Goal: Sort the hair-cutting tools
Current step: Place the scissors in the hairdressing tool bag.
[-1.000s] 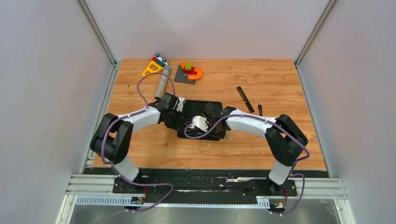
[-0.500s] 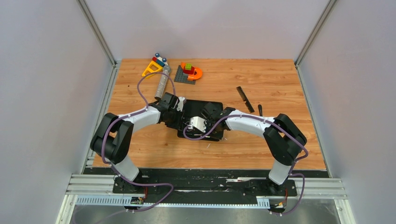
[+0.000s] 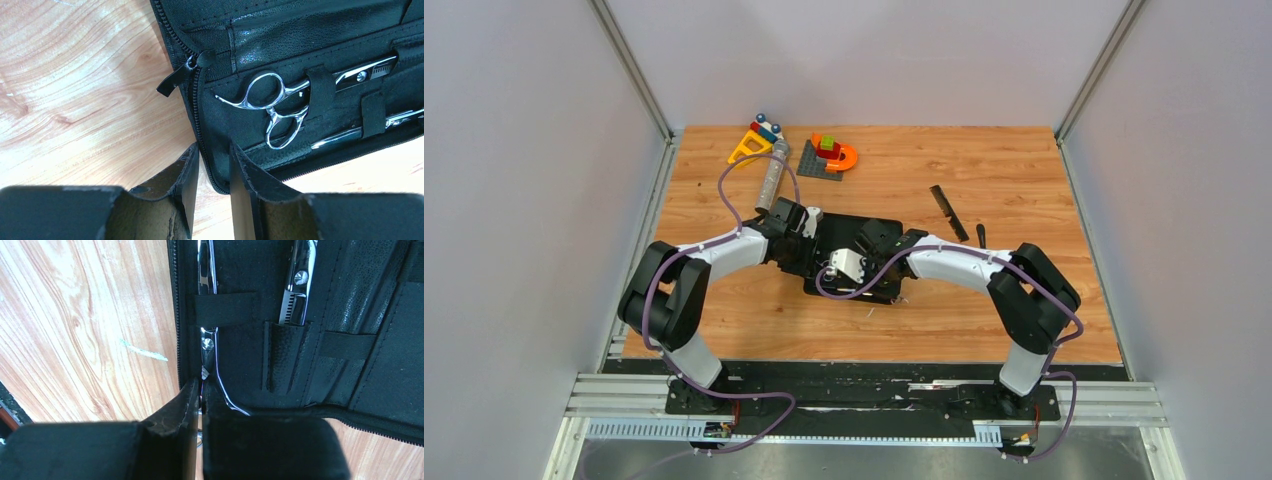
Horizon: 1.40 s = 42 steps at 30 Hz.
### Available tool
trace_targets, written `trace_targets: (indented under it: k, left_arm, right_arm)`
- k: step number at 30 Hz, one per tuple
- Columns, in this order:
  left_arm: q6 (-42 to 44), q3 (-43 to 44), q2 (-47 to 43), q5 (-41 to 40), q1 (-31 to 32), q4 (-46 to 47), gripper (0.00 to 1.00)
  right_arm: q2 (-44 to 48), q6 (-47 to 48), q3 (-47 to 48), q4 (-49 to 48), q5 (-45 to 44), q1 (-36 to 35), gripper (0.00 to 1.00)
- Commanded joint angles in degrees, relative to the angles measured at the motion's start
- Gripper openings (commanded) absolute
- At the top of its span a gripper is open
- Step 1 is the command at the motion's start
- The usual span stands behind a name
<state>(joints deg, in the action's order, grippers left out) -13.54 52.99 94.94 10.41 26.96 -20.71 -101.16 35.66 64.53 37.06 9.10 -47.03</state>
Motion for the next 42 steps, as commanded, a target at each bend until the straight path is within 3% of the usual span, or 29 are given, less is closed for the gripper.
trace_targets:
  k: [1, 22, 42]
  left_arm:
    - [0.24, -0.61, 2.10, -0.46, 0.37, -0.35, 0.36]
    - [0.29, 0.01, 2.52, -0.27, 0.37, -1.26, 0.36]
    - [-0.14, -0.50, 2.05, 0.40, 0.33, -1.92, 0.35]
  right_arm:
    - [-1.03, -0.74, -0.81, -3.75, -0.45, 1.28, 0.00]
    - [-3.96, -2.79, 2.89, -2.05, -0.92, 1.17, 0.00]
    - [-6.77, -2.67, 5.14, -8.41, 3.27, 1.00, 0.00]
